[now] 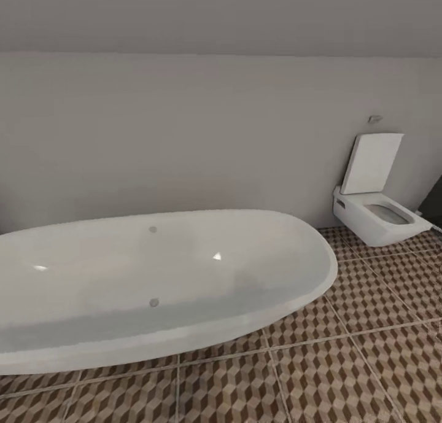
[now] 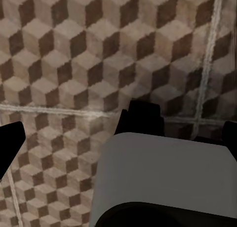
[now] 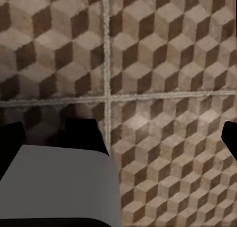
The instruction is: Take the four mousetraps from the cabinet in the bathroom and place them on the bathroom floor. Make sure all four end up on the same floor surface, and ensure that at least two of them are either under or directly next to the same bathroom sink.
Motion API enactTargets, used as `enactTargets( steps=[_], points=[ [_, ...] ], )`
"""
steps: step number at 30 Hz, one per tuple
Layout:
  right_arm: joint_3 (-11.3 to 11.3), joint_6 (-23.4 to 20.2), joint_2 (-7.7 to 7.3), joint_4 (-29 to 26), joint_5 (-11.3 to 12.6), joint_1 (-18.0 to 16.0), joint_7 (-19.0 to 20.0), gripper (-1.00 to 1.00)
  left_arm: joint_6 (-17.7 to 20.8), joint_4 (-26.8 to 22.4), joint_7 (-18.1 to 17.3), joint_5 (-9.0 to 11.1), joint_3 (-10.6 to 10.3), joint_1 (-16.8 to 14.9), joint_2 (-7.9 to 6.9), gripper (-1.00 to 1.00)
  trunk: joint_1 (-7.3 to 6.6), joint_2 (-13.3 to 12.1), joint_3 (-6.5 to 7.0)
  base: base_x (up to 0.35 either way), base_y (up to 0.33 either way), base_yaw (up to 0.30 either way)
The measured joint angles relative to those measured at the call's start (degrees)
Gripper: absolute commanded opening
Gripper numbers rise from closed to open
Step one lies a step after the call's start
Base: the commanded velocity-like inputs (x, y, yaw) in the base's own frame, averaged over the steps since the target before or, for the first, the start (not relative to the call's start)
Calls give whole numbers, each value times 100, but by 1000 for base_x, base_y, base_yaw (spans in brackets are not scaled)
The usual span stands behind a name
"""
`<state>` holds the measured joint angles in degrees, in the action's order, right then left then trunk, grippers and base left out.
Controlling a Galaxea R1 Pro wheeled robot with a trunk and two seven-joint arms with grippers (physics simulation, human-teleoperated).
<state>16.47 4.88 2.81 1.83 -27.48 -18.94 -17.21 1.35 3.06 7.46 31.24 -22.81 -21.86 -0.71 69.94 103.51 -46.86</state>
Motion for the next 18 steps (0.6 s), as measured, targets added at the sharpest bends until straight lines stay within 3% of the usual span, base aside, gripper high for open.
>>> enactTargets(
  steps=[18],
  points=[
    [0, 0, 0, 0, -11, 15, 0, 100, 0, 0, 0, 0, 1, 0, 1, 100, 0, 0, 0, 0, 0, -300]
  ],
)
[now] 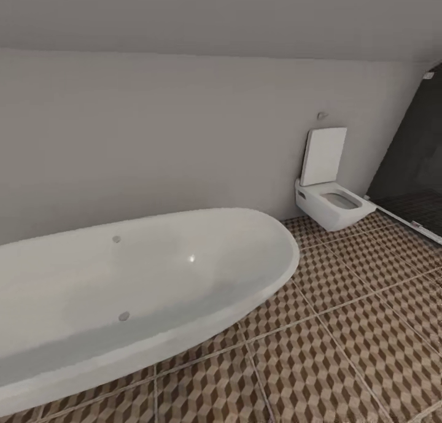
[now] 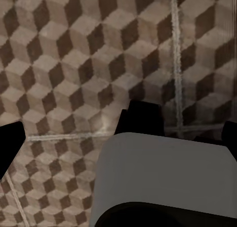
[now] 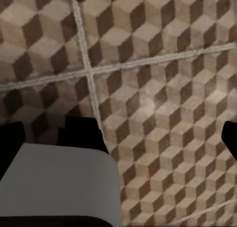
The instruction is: Take the four mousetraps from the cabinet in the bathroom and place them on the bathroom floor. Make sure all four end up on the same floor surface, and ensure that at least two of them are either under or directly next to the same bathroom sink.
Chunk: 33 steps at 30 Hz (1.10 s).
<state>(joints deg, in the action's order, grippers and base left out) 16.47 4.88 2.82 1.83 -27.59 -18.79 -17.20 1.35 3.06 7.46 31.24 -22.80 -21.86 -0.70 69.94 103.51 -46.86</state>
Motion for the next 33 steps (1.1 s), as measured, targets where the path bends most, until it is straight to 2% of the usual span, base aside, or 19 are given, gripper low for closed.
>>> enactTargets(
  steps=[33],
  points=[
    [0, 0, -16, 0, -6, 11, 0, 100, 0, 0, 0, 0, -1, 0, -1, 100, 0, 0, 0, 0, 0, -300]
  ],
)
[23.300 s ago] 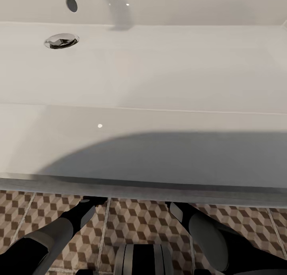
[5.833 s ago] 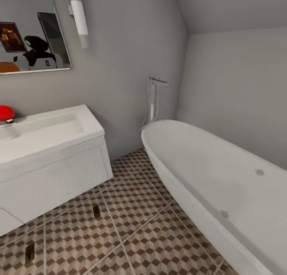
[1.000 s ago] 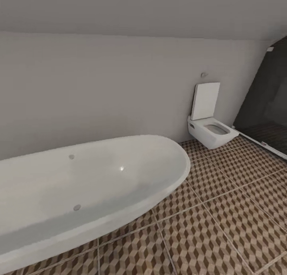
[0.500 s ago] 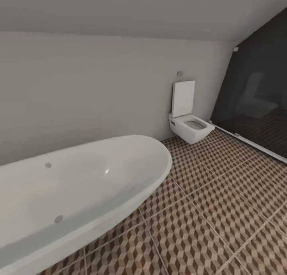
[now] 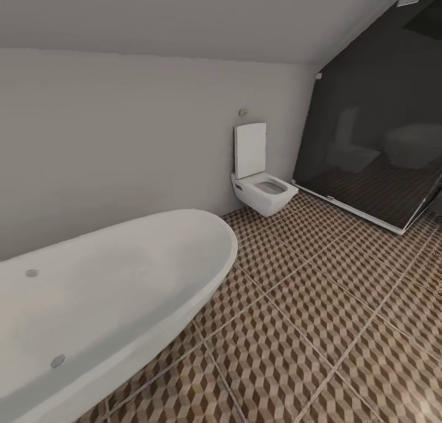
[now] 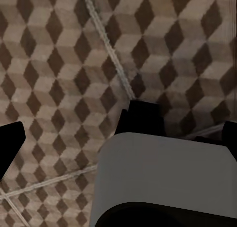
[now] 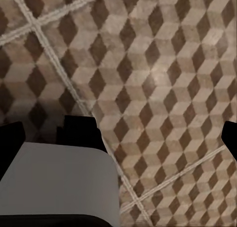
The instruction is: Take the four mousetraps from the cabinet in the bathroom and place them on the bathroom floor. Make sure all four end up on the same floor surface, and ensure that at least two of them are either under or directly next to the same bathroom sink.
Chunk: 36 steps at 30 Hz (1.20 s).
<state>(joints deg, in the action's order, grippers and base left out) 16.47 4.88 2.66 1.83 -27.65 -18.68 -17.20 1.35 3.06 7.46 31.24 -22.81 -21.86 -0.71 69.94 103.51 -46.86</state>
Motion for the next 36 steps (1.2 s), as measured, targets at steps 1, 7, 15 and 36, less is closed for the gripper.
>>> enactTargets(
  steps=[1, 7, 15, 36],
  points=[
    [0, 0, 0, 0, 0, -1, 0, 100, 0, 0, 0, 0, 0, 0, 0, 100, 0, 0, 0, 0, 0, -300],
    [0, 0, -2, 0, 2, 3, 1, 100, 0, 0, -2, 0, 0, 0, 0, 100, 0, 0, -5, 0, 0, -297],
    [0, 0, -2, 0, 0, 4, 1, 100, 0, 0, 0, 0, 1, 0, 0, 100, 0, 0, -31, 0, 0, -289],
    [0, 4, -2, 0, 0, 10, 8, 100, 0, 0, -1, 0, 0, 0, 0, 100, 0, 0, -43, 0, 0, -298]
  ],
)
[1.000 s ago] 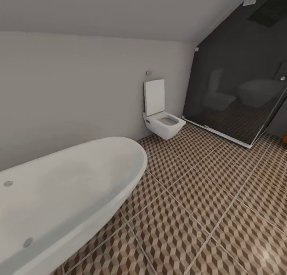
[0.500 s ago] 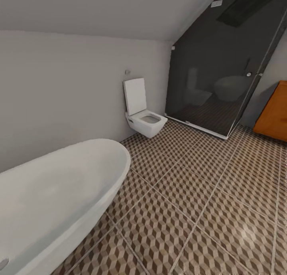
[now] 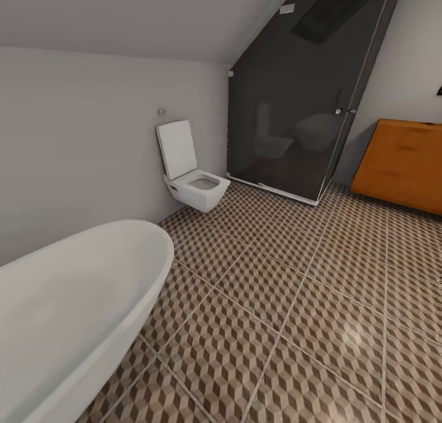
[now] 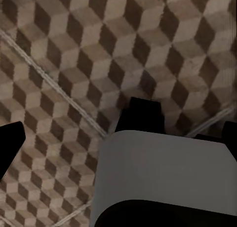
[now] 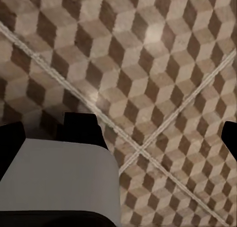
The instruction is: Take the four mousetraps from the cabinet in the bathroom and place them on the bathroom floor. Make sure all four end up on the same floor surface, and ensure that at least two of them are either under or directly next to the same bathroom sink.
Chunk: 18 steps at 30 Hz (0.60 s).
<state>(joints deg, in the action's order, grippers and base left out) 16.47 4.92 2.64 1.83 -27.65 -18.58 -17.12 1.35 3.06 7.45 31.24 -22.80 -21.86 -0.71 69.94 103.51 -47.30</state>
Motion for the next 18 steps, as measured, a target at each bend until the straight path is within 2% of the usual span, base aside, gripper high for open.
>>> enactTargets(
  steps=[18],
  points=[
    [0, 1, 2, 0, 0, 0, 0, 100, 0, 0, 1, 0, 0, 0, 0, 100, 0, 0, 0, 0, 0, -300]
  ],
)
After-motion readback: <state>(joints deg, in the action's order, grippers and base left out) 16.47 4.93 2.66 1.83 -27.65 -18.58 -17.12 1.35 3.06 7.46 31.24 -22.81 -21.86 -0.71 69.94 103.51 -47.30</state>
